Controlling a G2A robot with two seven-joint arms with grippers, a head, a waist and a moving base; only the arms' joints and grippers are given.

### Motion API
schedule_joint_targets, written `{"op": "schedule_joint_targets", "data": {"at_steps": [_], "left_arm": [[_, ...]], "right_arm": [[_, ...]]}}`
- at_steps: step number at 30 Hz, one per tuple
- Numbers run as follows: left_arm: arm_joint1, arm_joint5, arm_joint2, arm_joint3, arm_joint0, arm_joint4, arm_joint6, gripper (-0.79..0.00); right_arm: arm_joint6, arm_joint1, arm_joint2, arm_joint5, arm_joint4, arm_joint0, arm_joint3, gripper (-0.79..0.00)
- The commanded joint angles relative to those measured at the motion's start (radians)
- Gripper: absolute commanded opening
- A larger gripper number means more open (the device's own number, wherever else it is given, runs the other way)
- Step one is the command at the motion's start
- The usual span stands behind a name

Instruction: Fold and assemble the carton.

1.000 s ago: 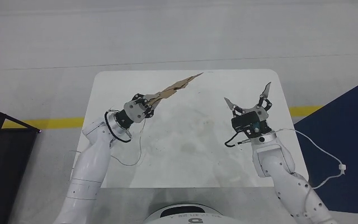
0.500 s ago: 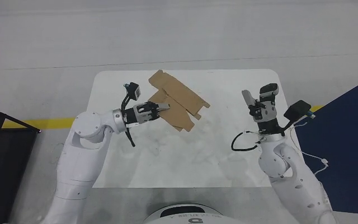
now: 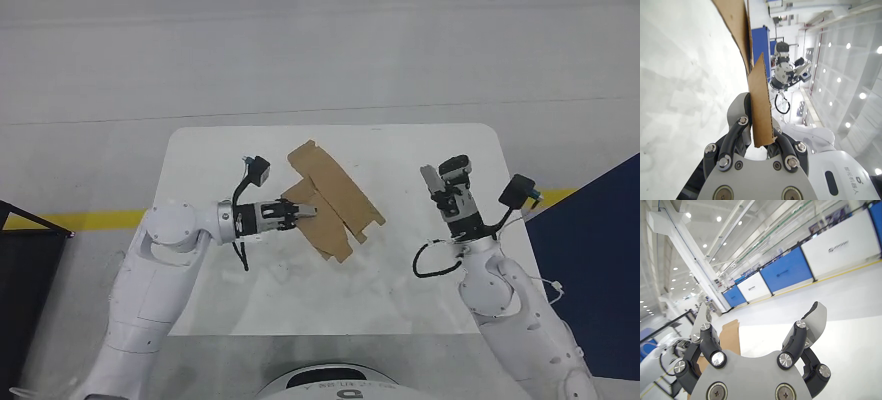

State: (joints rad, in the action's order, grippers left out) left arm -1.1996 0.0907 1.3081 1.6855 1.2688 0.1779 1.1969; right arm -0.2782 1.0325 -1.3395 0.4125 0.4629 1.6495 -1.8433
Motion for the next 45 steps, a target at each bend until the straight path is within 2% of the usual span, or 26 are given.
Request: {"op": "schedule_joint_targets", "data": {"at_steps": [1, 4, 7, 12, 16, 18, 21, 22, 24, 25, 26, 34, 38, 45], "left_arm": [[0.004, -0.03, -0.018, -0.02, -0.05, -0.007, 0.099, -0.785], [0.011, -0.088, -0.037, -0.043, -0.108, -0.014, 0.223, -0.785], [0.019, -0.151, -0.048, -0.052, -0.153, -0.021, 0.339, -0.785], [0.054, -0.189, -0.133, -0.014, -0.195, 0.005, 0.339, -0.785], [0.091, -0.2, -0.193, 0.0, -0.223, 0.042, 0.339, -0.785], [0.108, -0.204, -0.227, 0.002, -0.237, 0.053, 0.339, -0.785], [0.127, -0.208, -0.262, 0.001, -0.257, 0.078, 0.339, -0.785], [0.133, -0.21, -0.27, -0.001, -0.263, 0.087, 0.339, -0.785], [0.143, -0.216, -0.283, -0.005, -0.273, 0.102, 0.339, -0.785], [0.147, -0.218, -0.288, -0.007, -0.278, 0.108, 0.339, -0.785], [0.152, -0.221, -0.292, -0.008, -0.282, 0.112, 0.339, -0.785], [0.18, -0.236, -0.313, -0.019, -0.302, 0.139, 0.339, -0.785], [0.189, -0.241, -0.322, -0.025, -0.308, 0.147, 0.339, -0.785], [0.198, -0.246, -0.332, -0.034, -0.32, 0.161, 0.339, -0.785]], "right_arm": [[0.179, -0.004, -0.013, 0.09, -0.197, -0.024, 0.021, 0.0], [0.393, -0.013, -0.023, 0.128, -0.355, -0.057, 0.042, 0.0], [0.532, -0.017, -0.027, 0.112, -0.474, -0.087, 0.061, 0.0], [0.711, -0.018, 0.005, 0.079, -0.574, -0.126, 0.087, 0.0], [0.843, -0.015, 0.046, 0.105, -0.676, -0.154, 0.118, 0.0], [0.861, -0.01, 0.064, 0.129, -0.738, -0.17, 0.136, 0.0], [0.905, -0.003, 0.095, 0.162, -0.826, -0.193, 0.16, -0.114], [0.919, -0.002, 0.104, 0.169, -0.851, -0.199, 0.168, -0.2], [0.943, 0.001, 0.115, 0.177, -0.882, -0.21, 0.183, -0.28], [0.954, 0.002, 0.119, 0.178, -0.893, -0.214, 0.191, -0.369], [0.966, 0.003, 0.123, 0.175, -0.893, -0.22, 0.2, -0.413], [1.046, 0.008, 0.142, 0.166, -0.96, -0.239, 0.23, -0.6], [1.093, 0.01, 0.147, 0.164, -1.012, -0.244, 0.237, -0.785], [1.132, 0.013, 0.149, 0.164, -1.03, -0.255, 0.255, -0.785]]}}
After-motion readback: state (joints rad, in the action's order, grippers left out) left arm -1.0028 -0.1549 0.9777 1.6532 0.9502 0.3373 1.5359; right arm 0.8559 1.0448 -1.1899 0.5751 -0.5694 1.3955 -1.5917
